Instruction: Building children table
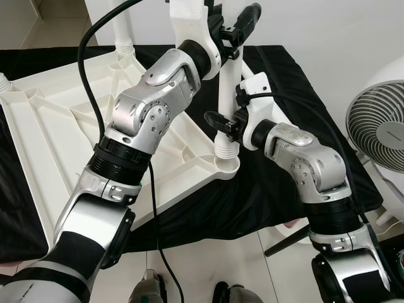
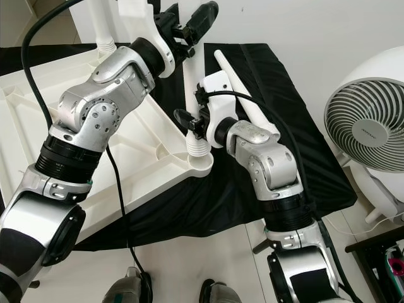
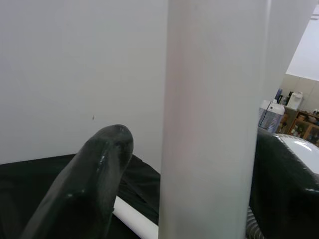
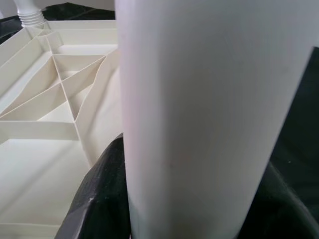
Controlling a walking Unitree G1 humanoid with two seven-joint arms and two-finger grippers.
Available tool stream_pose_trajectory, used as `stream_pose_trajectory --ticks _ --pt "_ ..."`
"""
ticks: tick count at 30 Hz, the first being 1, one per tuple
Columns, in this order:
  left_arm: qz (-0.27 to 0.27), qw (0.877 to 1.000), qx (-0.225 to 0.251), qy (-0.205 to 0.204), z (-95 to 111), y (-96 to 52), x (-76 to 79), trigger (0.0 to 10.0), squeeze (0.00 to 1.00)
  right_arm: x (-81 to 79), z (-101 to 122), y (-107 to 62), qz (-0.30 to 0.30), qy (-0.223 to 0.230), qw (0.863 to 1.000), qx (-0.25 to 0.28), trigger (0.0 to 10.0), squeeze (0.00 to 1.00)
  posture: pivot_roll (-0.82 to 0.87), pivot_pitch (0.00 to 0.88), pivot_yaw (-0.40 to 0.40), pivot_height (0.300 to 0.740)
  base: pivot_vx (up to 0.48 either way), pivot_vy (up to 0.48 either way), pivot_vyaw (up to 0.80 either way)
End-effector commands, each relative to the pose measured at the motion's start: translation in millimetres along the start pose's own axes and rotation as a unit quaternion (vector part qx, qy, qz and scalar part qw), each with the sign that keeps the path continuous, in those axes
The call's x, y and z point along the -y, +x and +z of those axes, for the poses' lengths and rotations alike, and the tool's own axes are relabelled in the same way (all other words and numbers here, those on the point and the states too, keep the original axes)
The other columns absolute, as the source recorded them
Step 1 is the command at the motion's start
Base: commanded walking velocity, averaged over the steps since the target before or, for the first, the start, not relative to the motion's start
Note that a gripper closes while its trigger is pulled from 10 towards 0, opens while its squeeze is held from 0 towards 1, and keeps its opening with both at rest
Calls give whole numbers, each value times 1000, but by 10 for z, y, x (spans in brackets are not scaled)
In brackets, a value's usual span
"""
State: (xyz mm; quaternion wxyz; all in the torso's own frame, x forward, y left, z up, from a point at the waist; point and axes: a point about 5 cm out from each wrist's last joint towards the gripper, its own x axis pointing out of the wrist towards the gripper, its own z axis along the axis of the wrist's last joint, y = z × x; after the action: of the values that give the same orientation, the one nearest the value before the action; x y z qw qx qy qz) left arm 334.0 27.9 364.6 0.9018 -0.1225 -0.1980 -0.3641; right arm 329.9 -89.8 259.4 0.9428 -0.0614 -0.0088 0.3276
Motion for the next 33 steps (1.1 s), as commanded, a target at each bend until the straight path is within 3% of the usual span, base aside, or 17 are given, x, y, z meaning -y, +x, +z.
stream_pose_trajectory --ticks 1,13,15,26,33 --pt "-171 985 8 15 49 -16 218 10000 0 -15 10 -4 1 -2 1000 9 10000 0 87 119 -47 740 0 0 0" --pt "-171 985 17 8 86 -25 180 10000 0 14 25 6 -21 8 999 29 10000 0 91 109 -48 740 0 0 0" --pt "-173 985 18 -4 105 -49 159 10000 0 102 58 -3 -63 32 996 53 10000 0 95 116 -49 740 0 0 0" --pt "-174 984 13 -31 91 -105 144 10000 0 237 38 -49 -136 70 985 81 10000 0 100 123 -49 740 0 0 0" --pt "-125 991 -20 -41 -113 -116 27 10000 0 314 -34 -101 -184 82 975 98 10000 0 102 124 -48 740 0 0 0"
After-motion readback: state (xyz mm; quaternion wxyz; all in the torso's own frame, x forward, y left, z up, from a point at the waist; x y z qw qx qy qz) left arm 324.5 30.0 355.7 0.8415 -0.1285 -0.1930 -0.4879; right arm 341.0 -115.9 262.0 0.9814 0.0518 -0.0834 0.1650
